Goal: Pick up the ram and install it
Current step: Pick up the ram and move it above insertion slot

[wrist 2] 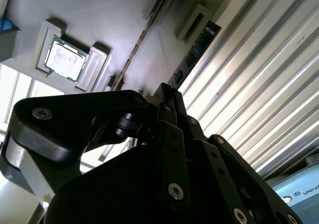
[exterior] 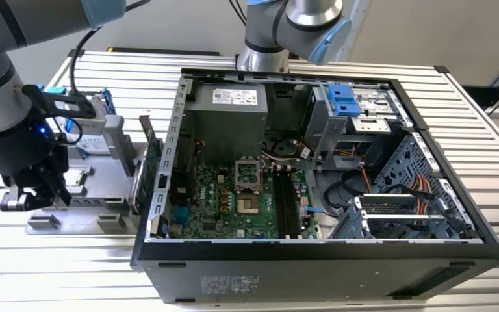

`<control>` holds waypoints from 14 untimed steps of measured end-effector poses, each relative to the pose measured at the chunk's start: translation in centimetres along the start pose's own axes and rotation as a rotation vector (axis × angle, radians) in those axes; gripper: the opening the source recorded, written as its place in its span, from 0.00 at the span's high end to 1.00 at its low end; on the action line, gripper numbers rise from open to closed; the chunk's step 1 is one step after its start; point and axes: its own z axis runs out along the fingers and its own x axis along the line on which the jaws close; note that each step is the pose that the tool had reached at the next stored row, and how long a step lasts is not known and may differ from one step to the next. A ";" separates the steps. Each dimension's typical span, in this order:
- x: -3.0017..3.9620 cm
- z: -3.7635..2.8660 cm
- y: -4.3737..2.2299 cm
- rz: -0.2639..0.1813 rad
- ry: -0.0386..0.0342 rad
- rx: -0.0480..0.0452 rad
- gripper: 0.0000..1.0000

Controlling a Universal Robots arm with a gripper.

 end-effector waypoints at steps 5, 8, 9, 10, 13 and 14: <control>0.00 -0.61 0.02 0.001 0.0000 -0.0001 1.00; -0.01 -0.97 0.02 0.001 -0.0001 0.0000 1.00; -0.01 -1.10 0.03 0.001 0.0000 0.0000 1.00; -0.01 -1.21 0.03 0.001 0.0000 0.0000 1.00; -0.01 -1.61 0.04 0.001 0.0000 0.0000 1.00; -0.01 -1.74 0.04 0.001 0.0000 0.0000 1.00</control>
